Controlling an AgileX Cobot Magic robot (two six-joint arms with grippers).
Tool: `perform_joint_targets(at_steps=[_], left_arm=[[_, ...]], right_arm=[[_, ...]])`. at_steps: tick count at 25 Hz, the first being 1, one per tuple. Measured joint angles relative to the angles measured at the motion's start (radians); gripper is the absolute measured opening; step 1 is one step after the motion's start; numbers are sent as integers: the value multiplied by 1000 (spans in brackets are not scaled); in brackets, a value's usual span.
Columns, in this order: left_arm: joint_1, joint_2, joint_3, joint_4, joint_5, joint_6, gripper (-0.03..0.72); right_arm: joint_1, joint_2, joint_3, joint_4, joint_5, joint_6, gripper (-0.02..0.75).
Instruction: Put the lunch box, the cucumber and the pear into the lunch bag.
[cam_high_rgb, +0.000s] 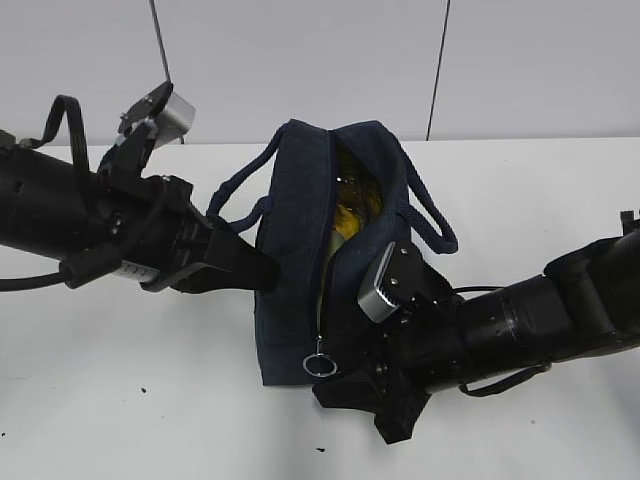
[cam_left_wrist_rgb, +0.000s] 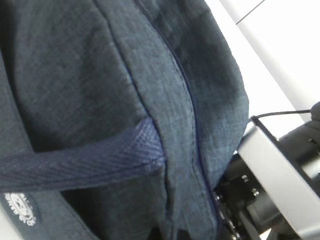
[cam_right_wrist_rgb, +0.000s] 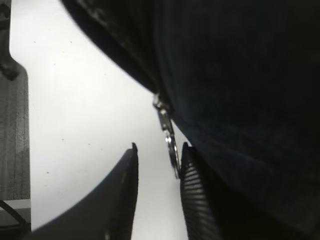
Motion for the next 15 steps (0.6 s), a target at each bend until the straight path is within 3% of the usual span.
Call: perform_joint_targets(at_steps=[15], left_arm=[[0, 0, 0, 0, 0, 0, -13]], right_arm=[[0, 1, -25, -4, 22, 82, 239]])
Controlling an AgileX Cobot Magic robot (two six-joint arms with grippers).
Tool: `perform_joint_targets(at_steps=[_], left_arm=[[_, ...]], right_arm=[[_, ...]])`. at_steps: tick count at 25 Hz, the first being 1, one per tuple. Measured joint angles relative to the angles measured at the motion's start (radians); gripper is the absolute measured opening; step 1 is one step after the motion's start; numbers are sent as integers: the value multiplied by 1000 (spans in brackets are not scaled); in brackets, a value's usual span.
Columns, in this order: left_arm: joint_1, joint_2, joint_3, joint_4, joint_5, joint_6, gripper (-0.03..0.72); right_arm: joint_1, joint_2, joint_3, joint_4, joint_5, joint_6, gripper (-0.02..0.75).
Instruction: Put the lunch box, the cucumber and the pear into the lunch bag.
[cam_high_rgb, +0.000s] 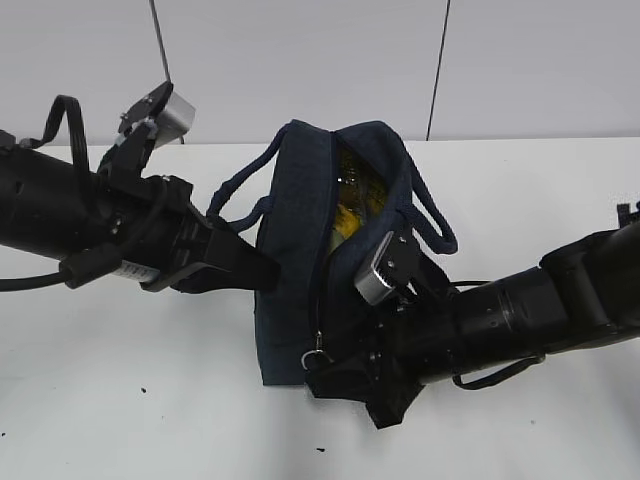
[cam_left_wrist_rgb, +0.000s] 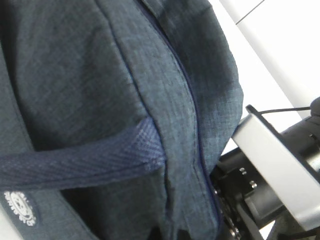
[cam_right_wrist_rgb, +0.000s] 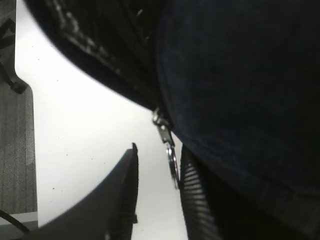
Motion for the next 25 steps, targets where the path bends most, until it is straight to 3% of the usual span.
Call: perform_joint_targets(at_steps=[5, 11, 25], left_arm=[[0, 0, 0, 0, 0, 0, -13], [0, 0, 0, 0, 0, 0, -13], [0, 0, 0, -22, 0, 0, -12]], right_arm=[[0, 0, -8, -6, 0, 31, 218], [0, 0, -9, -6, 0, 37, 9], [0, 0, -13, -27, 15, 165, 6]])
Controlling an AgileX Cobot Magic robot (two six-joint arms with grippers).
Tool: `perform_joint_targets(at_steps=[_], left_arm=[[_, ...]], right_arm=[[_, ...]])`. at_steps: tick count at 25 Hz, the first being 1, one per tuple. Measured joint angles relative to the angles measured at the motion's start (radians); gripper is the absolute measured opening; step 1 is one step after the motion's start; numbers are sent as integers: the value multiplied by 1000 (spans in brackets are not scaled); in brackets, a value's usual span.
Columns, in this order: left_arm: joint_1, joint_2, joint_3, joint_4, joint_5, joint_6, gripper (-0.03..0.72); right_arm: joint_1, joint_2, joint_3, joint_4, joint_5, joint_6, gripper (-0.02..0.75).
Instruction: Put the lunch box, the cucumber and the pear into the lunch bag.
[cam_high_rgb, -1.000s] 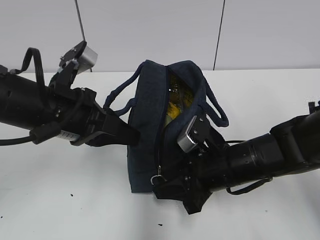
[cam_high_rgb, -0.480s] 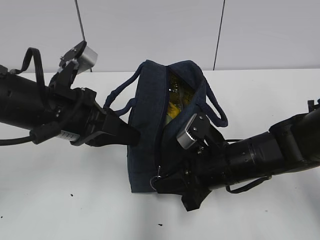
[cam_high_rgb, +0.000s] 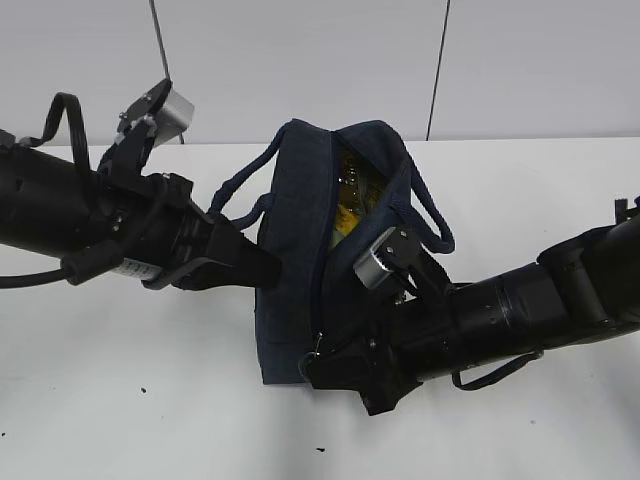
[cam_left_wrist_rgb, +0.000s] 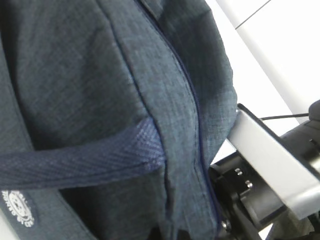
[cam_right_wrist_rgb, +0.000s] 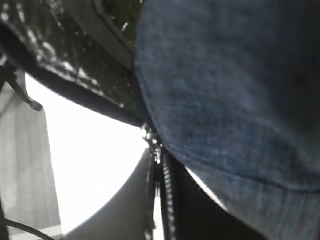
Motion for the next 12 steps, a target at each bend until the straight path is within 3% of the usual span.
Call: perform_joint_targets(at_steps=[4, 10, 12], left_arm=[[0, 0, 0, 12, 8, 0, 60], [0, 0, 0, 61, 27, 0, 366], [0, 0, 0, 67, 29, 0, 418]], right_arm=[[0, 0, 0, -24, 7, 110, 6], [0, 0, 0, -84, 64, 249, 6], [0, 0, 0, -89, 102, 271, 6]])
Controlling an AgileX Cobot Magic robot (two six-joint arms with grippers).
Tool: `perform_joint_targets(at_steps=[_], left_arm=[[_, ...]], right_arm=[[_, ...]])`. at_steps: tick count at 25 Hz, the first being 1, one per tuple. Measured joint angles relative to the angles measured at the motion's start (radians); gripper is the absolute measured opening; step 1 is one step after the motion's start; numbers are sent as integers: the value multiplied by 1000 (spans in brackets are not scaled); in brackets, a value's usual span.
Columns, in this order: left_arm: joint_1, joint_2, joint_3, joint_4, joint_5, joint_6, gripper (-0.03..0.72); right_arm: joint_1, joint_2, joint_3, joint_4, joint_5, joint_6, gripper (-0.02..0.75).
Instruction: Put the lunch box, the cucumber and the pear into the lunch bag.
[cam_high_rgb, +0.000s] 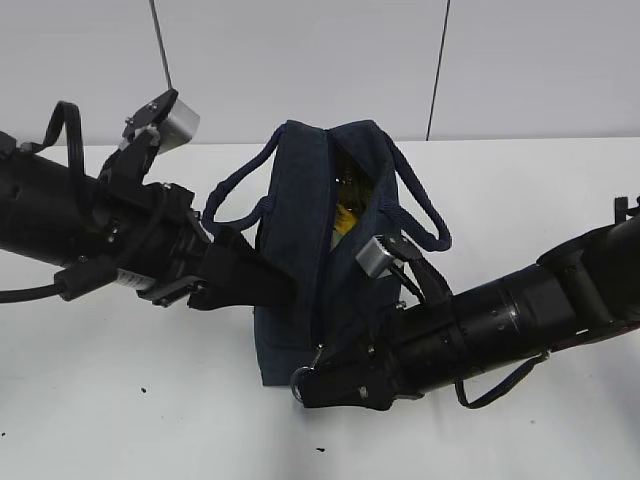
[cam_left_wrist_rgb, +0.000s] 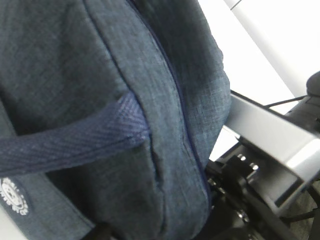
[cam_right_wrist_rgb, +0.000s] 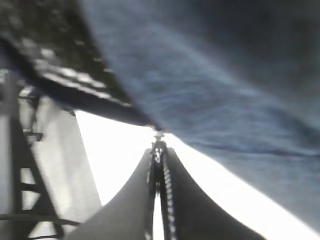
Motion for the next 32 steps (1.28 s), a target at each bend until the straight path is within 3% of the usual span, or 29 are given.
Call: perform_joint_targets(at_steps=[5, 26, 32], left_arm=[[0, 0, 0, 3, 1, 0, 448], [0, 29, 0, 4, 21, 0, 427], [0, 32, 0, 4, 23, 0, 426]], right_arm=[[0, -63, 0, -49, 13, 68, 6], [-3, -267, 0, -165, 13, 300, 6], [-3, -310, -13, -287, -25, 429, 6]])
